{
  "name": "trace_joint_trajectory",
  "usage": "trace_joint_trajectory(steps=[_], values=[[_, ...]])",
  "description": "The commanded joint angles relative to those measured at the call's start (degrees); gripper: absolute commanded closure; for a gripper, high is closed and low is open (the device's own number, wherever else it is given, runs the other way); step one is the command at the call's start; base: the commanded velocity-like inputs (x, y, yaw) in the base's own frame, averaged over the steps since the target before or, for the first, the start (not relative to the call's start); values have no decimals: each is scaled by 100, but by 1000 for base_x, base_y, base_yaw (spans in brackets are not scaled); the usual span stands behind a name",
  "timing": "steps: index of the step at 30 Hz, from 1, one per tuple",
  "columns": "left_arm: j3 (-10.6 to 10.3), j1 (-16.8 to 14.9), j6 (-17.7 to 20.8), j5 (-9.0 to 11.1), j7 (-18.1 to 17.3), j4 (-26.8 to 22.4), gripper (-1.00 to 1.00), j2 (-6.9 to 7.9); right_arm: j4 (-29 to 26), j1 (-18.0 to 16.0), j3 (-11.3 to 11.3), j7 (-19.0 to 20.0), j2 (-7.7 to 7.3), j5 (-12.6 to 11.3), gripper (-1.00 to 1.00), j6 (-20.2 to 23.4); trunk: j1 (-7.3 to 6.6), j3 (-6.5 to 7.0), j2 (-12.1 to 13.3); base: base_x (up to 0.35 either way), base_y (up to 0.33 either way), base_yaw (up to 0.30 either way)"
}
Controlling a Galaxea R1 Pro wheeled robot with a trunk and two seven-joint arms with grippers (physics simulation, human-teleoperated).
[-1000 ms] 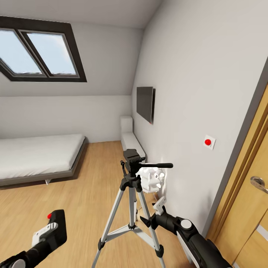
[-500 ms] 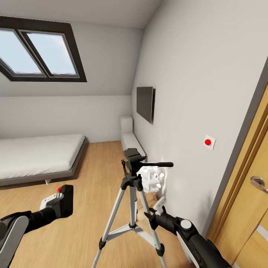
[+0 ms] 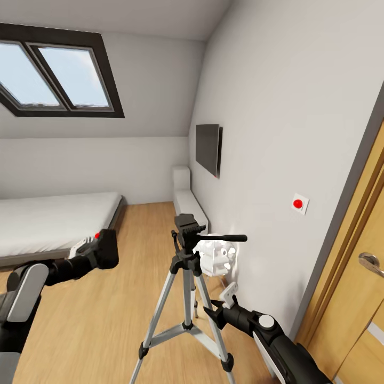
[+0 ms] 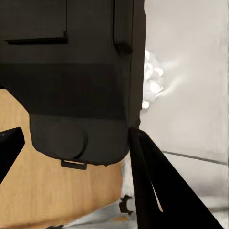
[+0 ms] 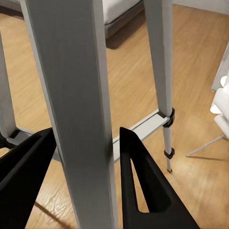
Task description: Attach the digital camera to the camera tripod in the bedroom.
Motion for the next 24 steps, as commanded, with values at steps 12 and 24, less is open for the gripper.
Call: trace_joint_trajectory(steps=[12, 24], values=[[-4027, -3367, 27, 3120, 100, 1186, 100, 866, -10, 3, 9, 8, -2, 256, 100, 32, 2, -3, -5, 0, 0, 0], [-6221, -5171, 27, 4818, 571, 2029, 100, 1156, -10, 6, 7, 10, 70, 374, 100, 32, 2, -3, -5, 0, 0, 0]])
